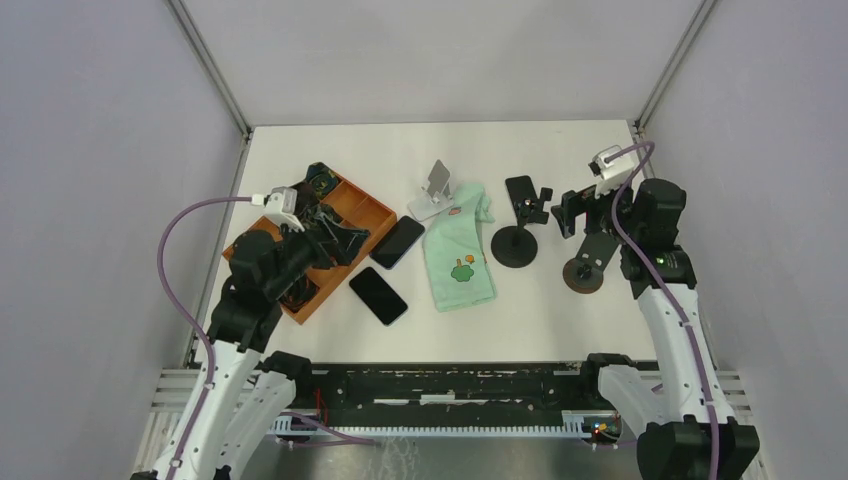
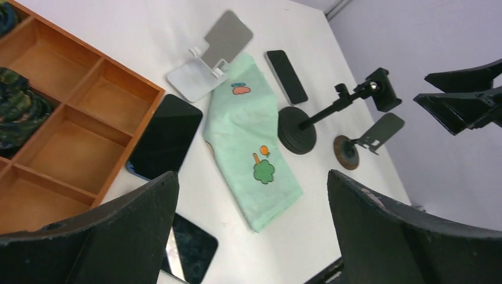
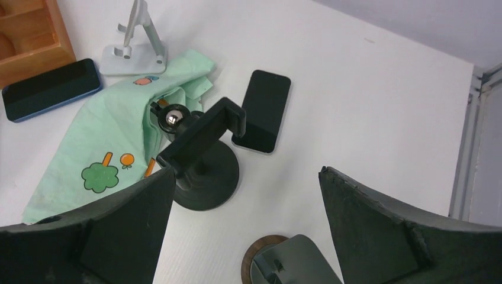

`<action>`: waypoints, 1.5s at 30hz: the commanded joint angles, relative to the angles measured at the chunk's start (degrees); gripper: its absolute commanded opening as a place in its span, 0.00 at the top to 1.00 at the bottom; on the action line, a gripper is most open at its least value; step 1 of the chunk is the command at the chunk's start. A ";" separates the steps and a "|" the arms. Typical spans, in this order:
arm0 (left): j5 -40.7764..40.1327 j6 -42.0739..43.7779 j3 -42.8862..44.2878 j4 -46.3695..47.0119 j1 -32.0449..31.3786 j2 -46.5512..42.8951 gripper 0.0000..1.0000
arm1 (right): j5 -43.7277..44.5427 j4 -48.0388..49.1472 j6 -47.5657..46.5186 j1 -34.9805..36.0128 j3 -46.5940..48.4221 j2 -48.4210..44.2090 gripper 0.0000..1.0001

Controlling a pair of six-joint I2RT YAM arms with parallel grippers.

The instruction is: Place the phone on the phone stand

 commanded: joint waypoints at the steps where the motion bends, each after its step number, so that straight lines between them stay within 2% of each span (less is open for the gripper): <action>1: 3.39 -9.31 -1.16 3.52 -0.90 -1.57 0.00 | 1.47 -2.78 -0.19 1.23 5.11 0.12 0.02; 5: 3.83 -13.38 -2.93 4.25 -2.89 -2.30 0.00 | -4.93 -5.77 -3.79 1.69 6.11 -0.45 0.02; 11: -2.77 -16.72 -5.49 4.68 -12.77 -1.04 0.00 | -19.79 -11.68 -15.05 1.96 2.76 -1.79 0.02; 15: -13.83 -17.07 -4.44 3.46 -24.01 3.64 0.00 | -24.63 -13.83 -21.62 1.97 -1.34 -3.20 0.02; 21: -35.80 -18.75 -0.70 -0.13 -42.56 16.33 0.00 | -20.49 -10.88 -23.31 2.02 -10.42 -5.23 0.02; 24: -44.53 -22.39 1.73 -3.17 -48.60 24.25 0.00 | -19.42 -10.17 -27.28 2.04 -14.88 -6.55 0.02; 28: -47.74 -29.71 3.32 -7.37 -49.60 33.52 0.00 | -23.12 -10.88 -34.26 2.10 -20.34 -8.02 0.02; 35: -51.00 -40.68 3.94 -13.16 -49.61 43.89 0.00 | -22.95 -8.12 -33.97 2.13 -21.79 -7.91 0.02; 41: -57.73 -50.18 5.27 -20.72 -49.50 45.54 0.00 | -23.48 -7.43 -34.63 2.13 -22.36 -7.43 0.02; 45: -58.64 -54.64 3.61 -20.89 -46.60 44.71 0.02 | -23.35 -7.04 -34.76 2.10 -22.51 -7.01 0.02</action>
